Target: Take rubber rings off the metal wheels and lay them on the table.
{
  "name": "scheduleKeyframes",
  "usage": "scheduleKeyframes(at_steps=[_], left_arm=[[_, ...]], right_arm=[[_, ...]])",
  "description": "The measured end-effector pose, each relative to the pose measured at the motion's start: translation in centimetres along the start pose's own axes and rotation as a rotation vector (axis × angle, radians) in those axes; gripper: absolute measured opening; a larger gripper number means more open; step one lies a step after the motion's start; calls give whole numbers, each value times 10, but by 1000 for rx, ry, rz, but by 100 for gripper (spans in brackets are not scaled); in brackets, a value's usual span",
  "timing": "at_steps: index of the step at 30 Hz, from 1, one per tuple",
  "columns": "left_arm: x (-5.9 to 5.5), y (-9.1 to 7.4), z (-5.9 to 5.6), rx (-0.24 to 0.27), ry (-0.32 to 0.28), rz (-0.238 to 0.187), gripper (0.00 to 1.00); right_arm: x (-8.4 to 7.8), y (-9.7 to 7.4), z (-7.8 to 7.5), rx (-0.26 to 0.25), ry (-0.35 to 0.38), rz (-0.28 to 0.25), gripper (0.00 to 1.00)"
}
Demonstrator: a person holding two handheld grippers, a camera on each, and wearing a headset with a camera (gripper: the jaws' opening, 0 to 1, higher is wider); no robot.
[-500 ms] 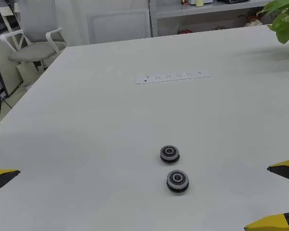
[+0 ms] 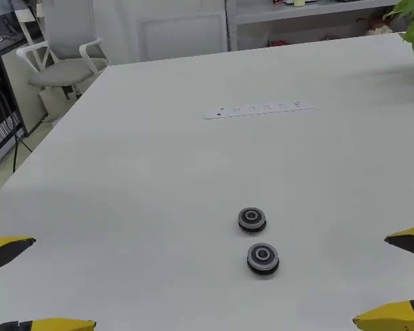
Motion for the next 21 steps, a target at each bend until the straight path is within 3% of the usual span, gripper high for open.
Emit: scheduleKeyframes(at_steps=[21], left_arm=[[2,4,0,5,-4,1,91]], right_arm=[[-2,5,-8,0,17,-10,77]])
Point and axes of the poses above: the centre of the closed fingertips' face, and the gripper's own axes: y roughly forward along the fingers, z roughly to its left, x roughly out of its top, the point moved 2 cm from there along -y, roughly backward along the fingers, and after that the axes turned 8 degrees about -z, right-handed, at the moved point
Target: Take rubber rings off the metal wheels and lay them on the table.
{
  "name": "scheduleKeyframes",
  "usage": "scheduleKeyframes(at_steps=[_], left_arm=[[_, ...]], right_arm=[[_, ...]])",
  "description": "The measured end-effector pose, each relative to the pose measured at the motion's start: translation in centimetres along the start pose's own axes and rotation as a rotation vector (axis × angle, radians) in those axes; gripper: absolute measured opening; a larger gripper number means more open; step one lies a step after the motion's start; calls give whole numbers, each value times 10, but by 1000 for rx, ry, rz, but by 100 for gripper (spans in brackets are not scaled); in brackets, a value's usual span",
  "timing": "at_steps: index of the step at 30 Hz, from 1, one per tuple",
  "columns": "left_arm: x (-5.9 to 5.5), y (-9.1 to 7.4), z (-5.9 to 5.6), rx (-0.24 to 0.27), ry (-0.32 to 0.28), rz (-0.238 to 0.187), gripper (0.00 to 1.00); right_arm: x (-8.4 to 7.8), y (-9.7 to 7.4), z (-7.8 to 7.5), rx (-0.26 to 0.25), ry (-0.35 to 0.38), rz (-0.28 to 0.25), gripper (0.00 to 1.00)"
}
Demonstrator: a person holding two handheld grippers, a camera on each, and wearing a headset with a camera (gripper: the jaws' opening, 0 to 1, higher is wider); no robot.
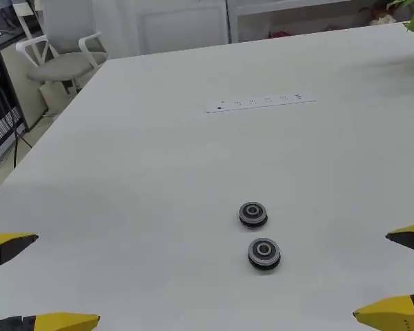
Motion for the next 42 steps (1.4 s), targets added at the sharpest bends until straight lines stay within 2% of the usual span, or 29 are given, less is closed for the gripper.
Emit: scheduleKeyframes(at_steps=[4,11,16,23,25,28,31,34,36,38,42], left_arm=[[1,0,1,6,1,4,91],[9,2,-1,2,2,3,90],[28,8,-6,-21,32,-38,91],[39,19,-2,-47,81,-42,92],[41,25,-1,-66,92,-38,91],[46,39,-3,-125,109,-41,89],[49,53,-4,-168,149,-12,88],[56,66,-11,-222,184,-17,89],[61,78,-16,-248,183,-43,89],[61,86,-21,-276,183,-35,89],[59,104,-35,-334,221,-19,88]], right_arm=[[1,3,-6,3,4,-6,76],[1,7,-12,16,5,-8,75],[2,10,-16,31,-2,5,73],[12,20,-20,66,-24,-4,68],[15,24,-21,76,-33,-9,67],[20,31,-23,107,-47,-16,63],[27,38,-25,129,-63,-20,60],[33,44,-26,146,-81,-26,59],[36,49,-27,159,-90,-30,56],[37,54,-28,172,-96,-30,55],[38,63,-28,192,-94,-43,53]])
Point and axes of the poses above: the centre of the closed fingertips' face, and the gripper's own axes: y roughly forward along the fingers, z roughly to its left, x roughly out of its top, the point moved 2 cm from there along -y, roughly backward along the fingers, and after that the axes turned 8 degrees about -z, right-handed, at the moved point
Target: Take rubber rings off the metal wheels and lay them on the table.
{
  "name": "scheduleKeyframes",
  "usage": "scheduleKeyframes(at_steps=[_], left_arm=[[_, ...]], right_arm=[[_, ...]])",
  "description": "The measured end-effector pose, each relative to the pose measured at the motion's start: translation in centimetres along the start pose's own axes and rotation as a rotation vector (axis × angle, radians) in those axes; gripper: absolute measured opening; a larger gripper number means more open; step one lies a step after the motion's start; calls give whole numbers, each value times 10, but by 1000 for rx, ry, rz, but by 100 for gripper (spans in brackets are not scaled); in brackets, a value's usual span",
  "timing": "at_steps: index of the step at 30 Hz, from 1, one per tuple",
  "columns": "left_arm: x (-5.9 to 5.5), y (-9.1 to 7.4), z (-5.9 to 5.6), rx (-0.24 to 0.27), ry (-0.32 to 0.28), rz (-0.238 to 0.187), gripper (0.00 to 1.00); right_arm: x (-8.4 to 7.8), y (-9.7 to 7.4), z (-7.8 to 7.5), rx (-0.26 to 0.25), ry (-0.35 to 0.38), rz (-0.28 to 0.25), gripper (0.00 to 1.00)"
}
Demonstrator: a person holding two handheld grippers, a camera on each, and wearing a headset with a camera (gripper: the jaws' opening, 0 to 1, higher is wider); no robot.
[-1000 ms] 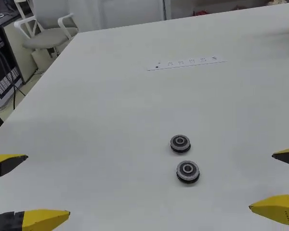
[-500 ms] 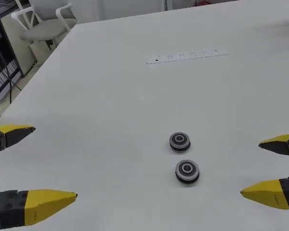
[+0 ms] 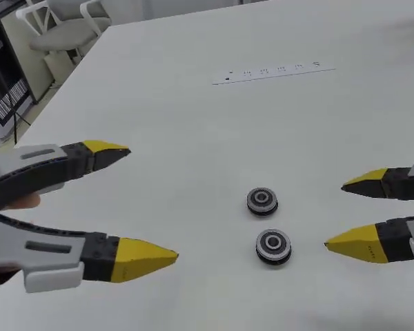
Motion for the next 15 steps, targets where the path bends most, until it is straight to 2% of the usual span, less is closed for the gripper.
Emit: scheduleKeyframes(at_steps=[8,12,15], left_arm=[[4,39,-8,-85,21,-13,84],[1,61,-11,-122,16,-18,79],[-6,74,-15,-149,11,-10,74]], right_arm=[[-9,19,0,44,4,12,47],[-15,29,3,75,-8,23,42],[-21,36,4,95,-10,41,40]])
Point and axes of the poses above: the centre of the closed fingertips' face, and the gripper's own axes: y roughly forward along the fingers, z roughly to its left, x roughly out of its top, the point moved 2 cm from there along -y, roughly backward along the fingers, and after that the axes turned 8 degrees about -z, right-handed, at the moved point
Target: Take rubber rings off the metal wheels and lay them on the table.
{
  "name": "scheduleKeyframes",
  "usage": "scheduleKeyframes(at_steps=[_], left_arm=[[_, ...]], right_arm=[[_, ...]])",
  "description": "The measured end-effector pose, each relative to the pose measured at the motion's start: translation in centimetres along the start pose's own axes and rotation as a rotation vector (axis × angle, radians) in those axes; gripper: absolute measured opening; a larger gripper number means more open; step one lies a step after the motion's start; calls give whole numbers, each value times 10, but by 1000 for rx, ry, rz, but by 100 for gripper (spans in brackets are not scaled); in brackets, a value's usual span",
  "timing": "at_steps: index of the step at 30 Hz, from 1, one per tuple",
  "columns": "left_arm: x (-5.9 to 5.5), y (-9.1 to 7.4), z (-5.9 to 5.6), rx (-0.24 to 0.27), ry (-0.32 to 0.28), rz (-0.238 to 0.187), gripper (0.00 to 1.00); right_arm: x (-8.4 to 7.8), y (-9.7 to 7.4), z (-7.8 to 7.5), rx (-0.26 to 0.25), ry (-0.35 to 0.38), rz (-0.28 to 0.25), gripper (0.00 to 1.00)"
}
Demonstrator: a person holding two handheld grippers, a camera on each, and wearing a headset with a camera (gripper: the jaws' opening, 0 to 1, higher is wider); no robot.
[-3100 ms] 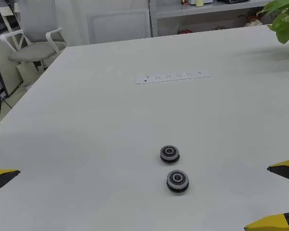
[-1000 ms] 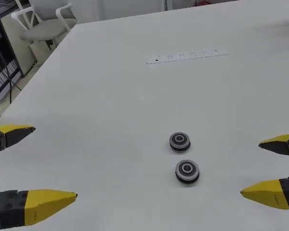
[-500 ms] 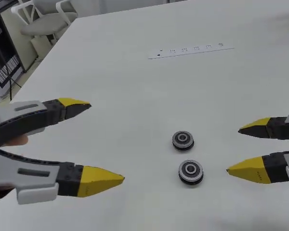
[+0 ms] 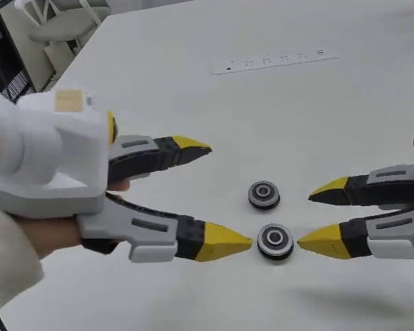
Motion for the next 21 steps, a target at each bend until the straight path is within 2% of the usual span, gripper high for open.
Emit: scheduleKeyframes(at_steps=[4,6,7,11,13,16,19,21], left_arm=[[-7,16,2,1,-5,-31,63],[-14,22,2,-5,-11,-25,59],[-21,25,1,-16,-6,-6,57],[-34,34,-4,-29,-10,12,52],[-37,39,-8,-33,-1,9,48],[-39,44,-10,-26,22,-18,38],[-49,49,-9,-28,37,7,29],[-54,51,-8,-22,8,15,28]], right_arm=[[-9,10,2,26,-8,25,37],[-14,14,3,34,-17,38,36],[-15,16,3,36,-19,42,35],[-23,20,3,49,-31,64,32],[-25,22,2,49,-38,68,30],[-27,23,2,53,-42,70,27],[-31,25,2,55,-50,82,25],[-30,25,2,58,-57,76,24]])
Point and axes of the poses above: the centre of the closed fingertips' face, and the gripper's own axes: y roughly forward along the fingers, z roughly to its left, x roughly out of its top, the point moved 2 cm from there along -y, roughly backward along the fingers, and after that the axes turned 8 degrees about -z, right-handed, at the moved point
